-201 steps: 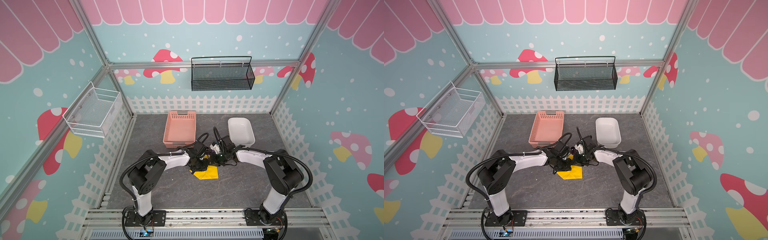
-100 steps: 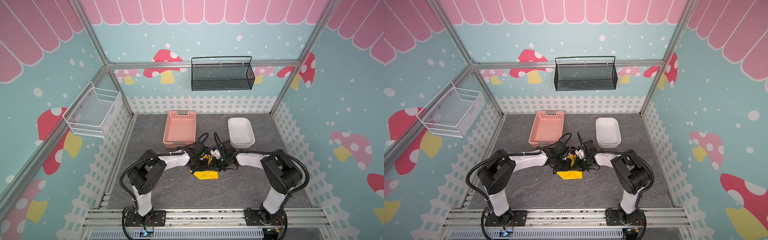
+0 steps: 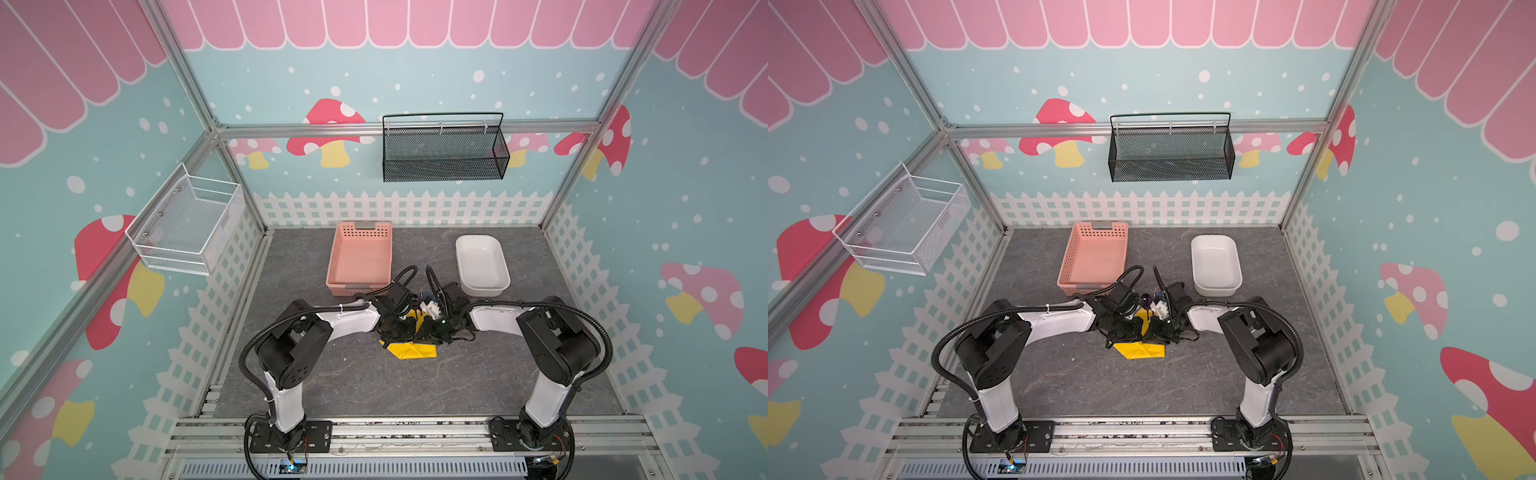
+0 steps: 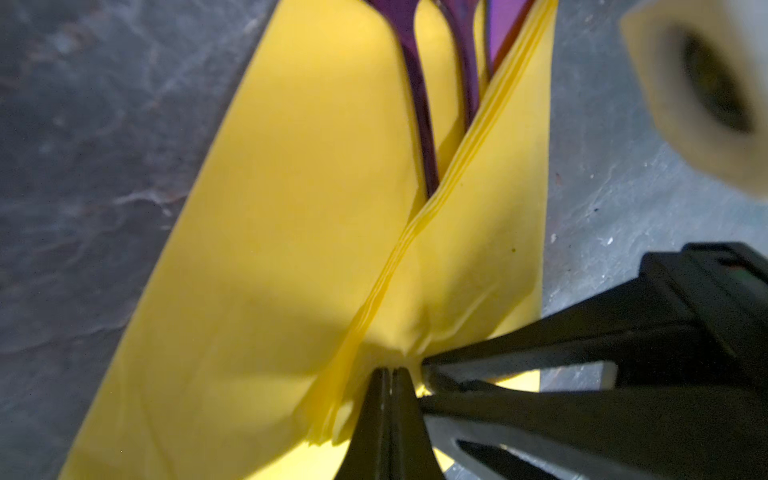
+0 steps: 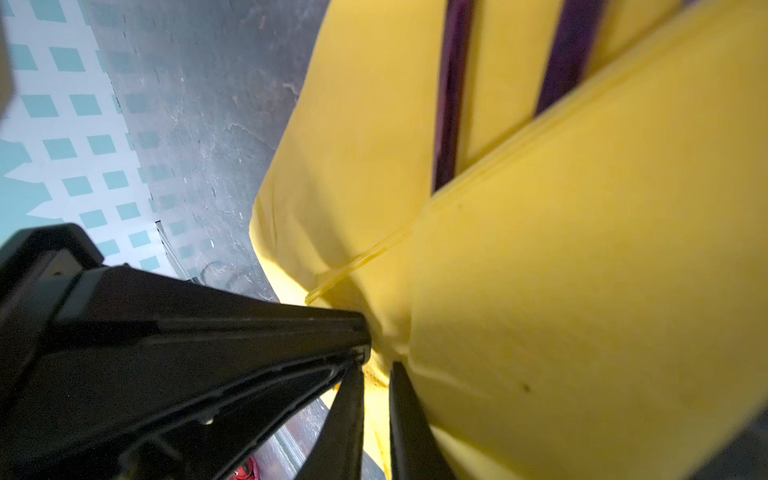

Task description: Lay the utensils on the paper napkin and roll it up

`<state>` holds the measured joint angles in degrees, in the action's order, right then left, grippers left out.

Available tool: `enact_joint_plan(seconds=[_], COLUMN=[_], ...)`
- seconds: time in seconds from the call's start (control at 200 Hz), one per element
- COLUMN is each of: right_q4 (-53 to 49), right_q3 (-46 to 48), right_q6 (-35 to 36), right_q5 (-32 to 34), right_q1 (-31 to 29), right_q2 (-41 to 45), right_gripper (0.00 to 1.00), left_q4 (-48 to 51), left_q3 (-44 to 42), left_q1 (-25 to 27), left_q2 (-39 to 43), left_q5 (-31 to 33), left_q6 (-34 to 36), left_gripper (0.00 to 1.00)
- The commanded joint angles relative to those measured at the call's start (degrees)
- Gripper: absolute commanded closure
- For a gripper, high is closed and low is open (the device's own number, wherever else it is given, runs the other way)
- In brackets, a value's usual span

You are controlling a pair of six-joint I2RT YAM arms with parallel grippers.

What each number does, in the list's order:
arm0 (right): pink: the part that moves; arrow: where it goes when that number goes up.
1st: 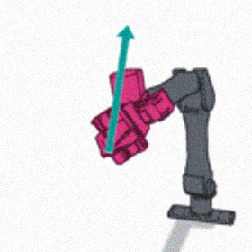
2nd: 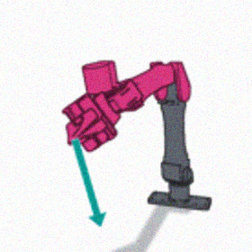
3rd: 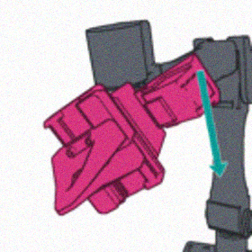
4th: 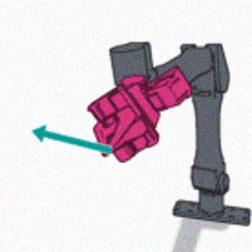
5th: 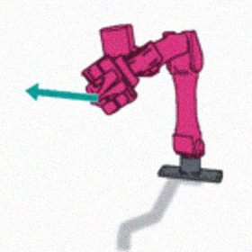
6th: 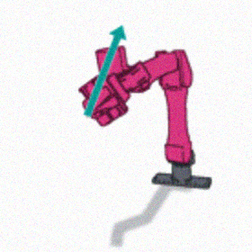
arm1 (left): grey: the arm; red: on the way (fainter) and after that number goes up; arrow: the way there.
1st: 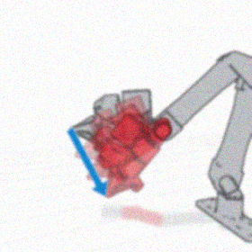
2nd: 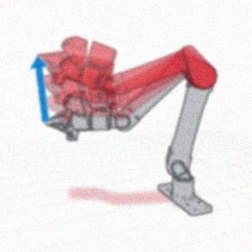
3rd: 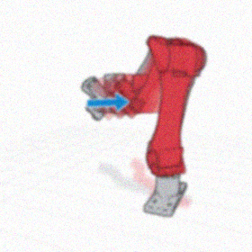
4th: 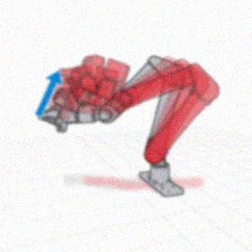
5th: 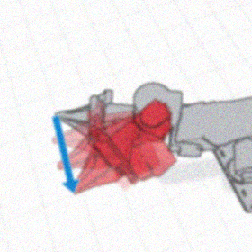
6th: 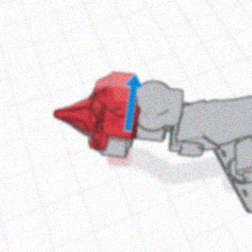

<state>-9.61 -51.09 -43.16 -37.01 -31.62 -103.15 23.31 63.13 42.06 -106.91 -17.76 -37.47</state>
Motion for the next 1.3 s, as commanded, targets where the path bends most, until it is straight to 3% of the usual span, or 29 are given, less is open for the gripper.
enact_joint_plan(seconds=[0.0, 0.24, 0.42, 0.6, 0.745, 1.001, 1.291], right_q4=[-4.8, -5.0, -4.9, -4.9, -4.9, -4.9, -4.8], right_q3=[0.5, 0.6, 0.6, 0.9, 0.9, 0.7, 1.0], right_q6=[1.6, 2.1, 2.0, 2.1, 1.8, 1.9, 1.9], right_q5=[5.6, 5.9, 5.6, 5.3, 5.3, 5.2, 5.1], right_q1=[-0.3, -0.4, -0.4, -0.4, -0.3, -0.3, -0.4], right_q2=[-1.4, -2.2, -2.1, -1.7, -1.5, -1.1, -1.3], right_gripper=[0.82, 0.83, 0.83, 0.84, 0.84, 0.84, 0.84], left_q4=[2.0, 2.2, 2.0, 1.9, 0.7, -6.8, -14.2], left_q3=[-0.8, -3.1, -8.7, -13.8, -17.8, -22.7, -21.3], left_q1=[-0.2, -1.7, -4.6, -7.5, -9.7, -11.3, -11.4], left_q2=[1.3, 8.0, 13.6, 19.1, 21.8, 20.8, 13.4], left_q5=[2.0, 2.5, 2.5, 1.3, -0.5, -6.1, -11.2], left_q6=[0.6, 1.6, 1.3, 1.7, 1.4, -1.1, -2.7], left_gripper=[1.0, 1.0, 0.94, 0.68, 0.58, 0.53, 0.52])
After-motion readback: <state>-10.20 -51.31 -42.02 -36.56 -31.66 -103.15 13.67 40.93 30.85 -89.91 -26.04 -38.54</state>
